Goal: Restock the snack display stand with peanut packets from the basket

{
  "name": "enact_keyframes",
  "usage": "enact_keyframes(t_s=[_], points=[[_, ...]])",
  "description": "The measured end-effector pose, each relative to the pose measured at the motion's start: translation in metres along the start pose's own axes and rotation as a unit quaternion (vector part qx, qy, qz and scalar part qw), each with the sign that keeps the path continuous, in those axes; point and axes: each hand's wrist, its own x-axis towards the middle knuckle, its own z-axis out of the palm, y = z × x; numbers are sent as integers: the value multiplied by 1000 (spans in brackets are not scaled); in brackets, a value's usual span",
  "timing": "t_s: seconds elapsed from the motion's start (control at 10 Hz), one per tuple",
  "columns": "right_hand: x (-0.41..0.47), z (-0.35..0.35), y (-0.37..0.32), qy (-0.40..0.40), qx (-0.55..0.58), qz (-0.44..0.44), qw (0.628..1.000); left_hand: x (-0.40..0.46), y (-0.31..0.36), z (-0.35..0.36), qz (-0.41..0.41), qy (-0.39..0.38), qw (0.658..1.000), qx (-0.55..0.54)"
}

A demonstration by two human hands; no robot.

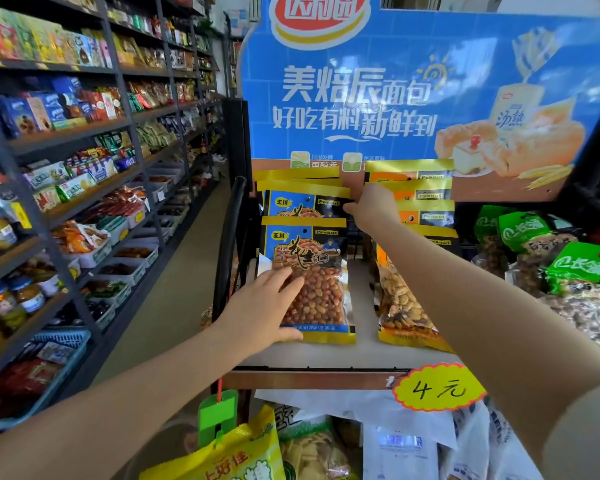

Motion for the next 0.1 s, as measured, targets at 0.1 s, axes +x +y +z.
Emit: enact_keyframes(t_s=[0.1], points=[[-22,-21,-8,14,-20,-76,997,-4,2,-11,32,8,997,66]])
